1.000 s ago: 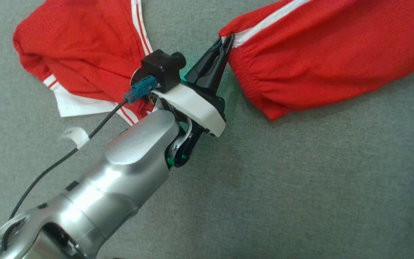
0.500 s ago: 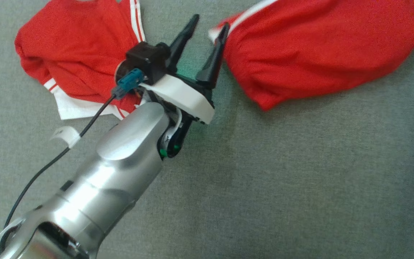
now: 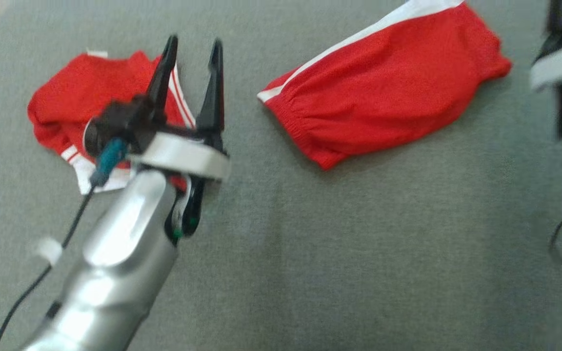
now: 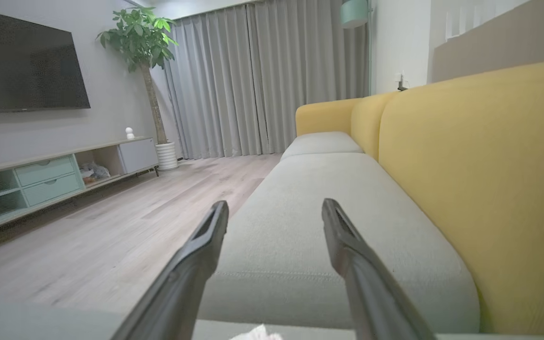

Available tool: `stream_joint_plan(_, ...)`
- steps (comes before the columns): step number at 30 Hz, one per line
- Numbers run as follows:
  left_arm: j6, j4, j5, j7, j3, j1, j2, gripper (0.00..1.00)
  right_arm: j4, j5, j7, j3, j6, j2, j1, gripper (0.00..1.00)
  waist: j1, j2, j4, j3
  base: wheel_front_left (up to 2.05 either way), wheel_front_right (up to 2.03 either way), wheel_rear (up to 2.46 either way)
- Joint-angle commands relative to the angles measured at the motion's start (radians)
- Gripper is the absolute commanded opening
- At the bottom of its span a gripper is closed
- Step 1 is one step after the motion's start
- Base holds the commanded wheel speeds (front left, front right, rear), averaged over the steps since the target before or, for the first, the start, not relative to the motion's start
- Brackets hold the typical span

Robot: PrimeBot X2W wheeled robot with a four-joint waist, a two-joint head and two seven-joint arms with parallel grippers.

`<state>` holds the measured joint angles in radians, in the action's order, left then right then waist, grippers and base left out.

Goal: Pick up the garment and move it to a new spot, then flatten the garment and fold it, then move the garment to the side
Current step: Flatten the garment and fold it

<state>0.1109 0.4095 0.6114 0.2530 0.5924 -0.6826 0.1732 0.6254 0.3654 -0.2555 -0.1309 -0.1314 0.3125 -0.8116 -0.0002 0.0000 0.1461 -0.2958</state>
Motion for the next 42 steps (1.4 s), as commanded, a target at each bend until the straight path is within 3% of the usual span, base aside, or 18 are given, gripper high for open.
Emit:
stream_joint_plan(1, 0.012, -0.042, -0.043, 0.009, -0.051, 0.015, 0.038, 1.0, -0.063, -0.015, -0.006, 0.006, 0.001, -0.036, 0.054, 1.0, 0.0002, 0.0, -0.035, 0.057, 0.0, 0.0, 0.0)
stream_joint_plan(12, 0.011, -0.068, -0.161, 0.009, -0.152, 0.286, 0.023, 1.0, -0.269, -0.128, -0.006, 0.066, 0.001, -0.231, 0.456, 1.0, 0.0002, 0.0, -0.076, 0.161, 0.0, 0.0, 0.0)
stream_joint_plan(17, 0.003, -0.076, -0.186, 0.009, -0.212, 0.393, 0.001, 1.0, -0.329, -0.161, -0.006, 0.072, 0.001, -0.257, 0.595, 1.0, 0.0002, 0.0, -0.085, 0.174, 0.0, 0.0, 0.0)
stream_joint_plan(22, -0.024, -0.071, -0.222, 0.009, -0.249, 0.426, -0.014, 1.0, -0.351, -0.169, -0.006, 0.073, 0.001, -0.261, 0.638, 1.0, 0.0002, 0.0, -0.081, 0.169, 0.0, 0.0, 0.0)
stream_joint_plan(28, -0.057, -0.075, -0.251, 0.009, -0.279, 0.393, -0.044, 1.0, -0.347, -0.188, 0.028, 0.088, 0.001, -0.262, 0.59, 1.0, 0.0002, 0.0, -0.061, 0.115, 0.0, 0.0, 0.0)
stream_joint_plan(34, -0.092, -0.067, -0.255, 0.009, -0.305, 0.349, -0.078, 1.0, -0.293, -0.226, 0.168, 0.157, 0.001, -0.255, 0.42, 1.0, 0.0002, 0.0, -0.023, 0.017, 0.0, 0.0, 0.0)
stream_joint_plan(42, -0.129, -0.05, -0.277, 0.009, -0.309, 0.284, -0.109, 1.0, -0.059, -0.274, 0.329, 0.288, 0.001, -0.162, 0.117, 1.0, 0.0002, 0.0, 0.064, -0.097, 0.0, 0.0, 0.0)
